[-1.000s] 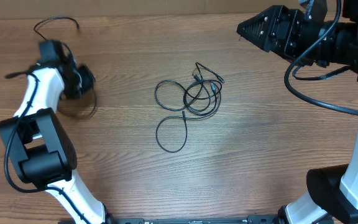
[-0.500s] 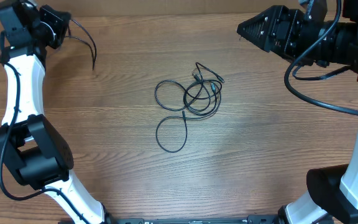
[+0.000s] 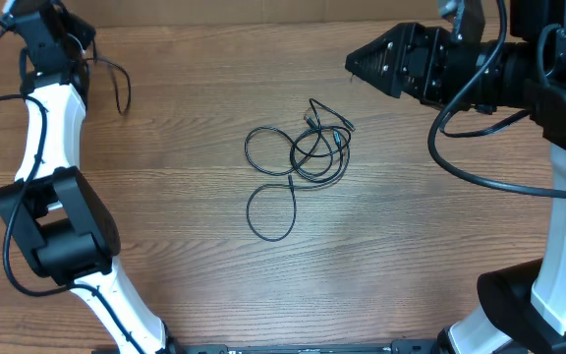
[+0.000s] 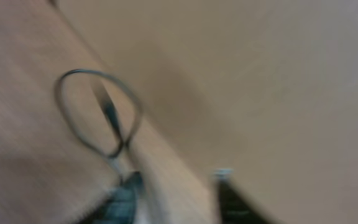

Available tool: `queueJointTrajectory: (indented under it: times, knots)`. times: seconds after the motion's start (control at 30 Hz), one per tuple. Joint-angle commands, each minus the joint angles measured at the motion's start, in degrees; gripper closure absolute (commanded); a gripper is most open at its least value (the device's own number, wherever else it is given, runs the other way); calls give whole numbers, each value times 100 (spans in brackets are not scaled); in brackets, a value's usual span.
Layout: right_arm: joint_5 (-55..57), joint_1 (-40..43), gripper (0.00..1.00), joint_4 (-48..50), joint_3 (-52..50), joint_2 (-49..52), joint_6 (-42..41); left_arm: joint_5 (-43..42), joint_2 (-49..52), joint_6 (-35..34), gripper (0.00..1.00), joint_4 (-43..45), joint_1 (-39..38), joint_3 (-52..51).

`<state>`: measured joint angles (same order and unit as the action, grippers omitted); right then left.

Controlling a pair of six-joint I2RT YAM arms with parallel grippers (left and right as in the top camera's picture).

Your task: Untangle cables

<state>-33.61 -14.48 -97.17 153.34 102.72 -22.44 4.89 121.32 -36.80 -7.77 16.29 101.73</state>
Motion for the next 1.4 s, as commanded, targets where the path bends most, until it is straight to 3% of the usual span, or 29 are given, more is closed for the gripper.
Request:
queueJointTrajectory:
  times: [0.0,0.1,0.23,0.5,0.7,0.87,1.1,1.23,1.37]
  knots:
    - [20,-83,19,13,72,-57,42,376,284,1486,0,-343,131,61]
    - [59,-90,19,13,72,-57,44,431,308,2033,0,-835,251,63]
    - [76,-90,19,13,72,-55,42,330,125,2140,0,-1187,339,66]
    - [76,-90,18,13,72,-55,44,-1331,-739,2140,0,-1985,339,66]
    - [76,-90,14,13,72,-55,44,-949,-645,1869,0,-3866,315,63]
    - [76,-90,14,13,72,-55,46,-186,-258,1392,0,-4763,308,63]
    - [76,-90,14,13,72,-55,46,409,417,944,0,-4824,363,63]
    - [76,-90,14,13,72,-55,46,358,647,892,11,-4411,444,63]
    - [76,-90,14,13,72,-55,44,363,813,876,12,-4103,503,63]
